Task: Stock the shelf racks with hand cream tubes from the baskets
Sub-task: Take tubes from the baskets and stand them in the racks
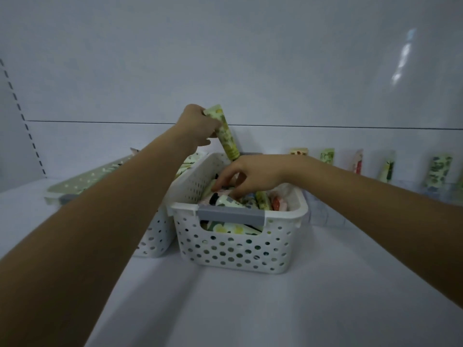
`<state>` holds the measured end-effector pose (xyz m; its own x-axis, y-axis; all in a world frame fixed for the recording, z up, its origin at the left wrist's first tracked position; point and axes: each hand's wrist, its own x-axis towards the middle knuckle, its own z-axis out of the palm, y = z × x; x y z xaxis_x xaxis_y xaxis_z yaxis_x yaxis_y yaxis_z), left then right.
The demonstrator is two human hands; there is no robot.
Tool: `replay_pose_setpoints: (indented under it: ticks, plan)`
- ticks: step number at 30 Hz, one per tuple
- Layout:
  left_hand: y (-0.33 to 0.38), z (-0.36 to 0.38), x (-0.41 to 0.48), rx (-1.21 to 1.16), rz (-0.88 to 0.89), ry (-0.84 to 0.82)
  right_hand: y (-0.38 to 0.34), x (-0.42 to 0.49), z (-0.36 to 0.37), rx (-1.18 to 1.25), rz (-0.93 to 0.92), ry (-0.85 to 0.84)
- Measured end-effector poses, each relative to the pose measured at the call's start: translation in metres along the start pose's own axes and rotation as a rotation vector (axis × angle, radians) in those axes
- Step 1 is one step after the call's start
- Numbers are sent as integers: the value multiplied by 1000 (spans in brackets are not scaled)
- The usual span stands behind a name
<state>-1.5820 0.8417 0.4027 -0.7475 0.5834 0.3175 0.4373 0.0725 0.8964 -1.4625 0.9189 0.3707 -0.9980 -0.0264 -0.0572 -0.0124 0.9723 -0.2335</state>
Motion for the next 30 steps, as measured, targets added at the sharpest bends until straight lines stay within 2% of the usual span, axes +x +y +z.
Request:
replay_pose_setpoints:
  ticks: [3, 7, 12, 18, 23, 30]
  plan:
    - [4, -4, 2, -195, -9, 41, 2, -5, -1, 33, -12, 80]
    - [10, -7, 0, -260, 34, 89, 8, -23, -12, 108, 45, 172]
    - [29, 3, -13, -270, 73, 44, 19, -51, -24, 662, 105, 391]
    - [55, 38, -33, -252, 132, -45, 34, -95, -33, 949, 168, 748]
    - [81, 84, -60, -266, 185, -144, 53, -150, -36, 938, 254, 950]
    - [115, 174, -99, -286, 187, -252, 89, -243, -35, 836, 356, 1038]
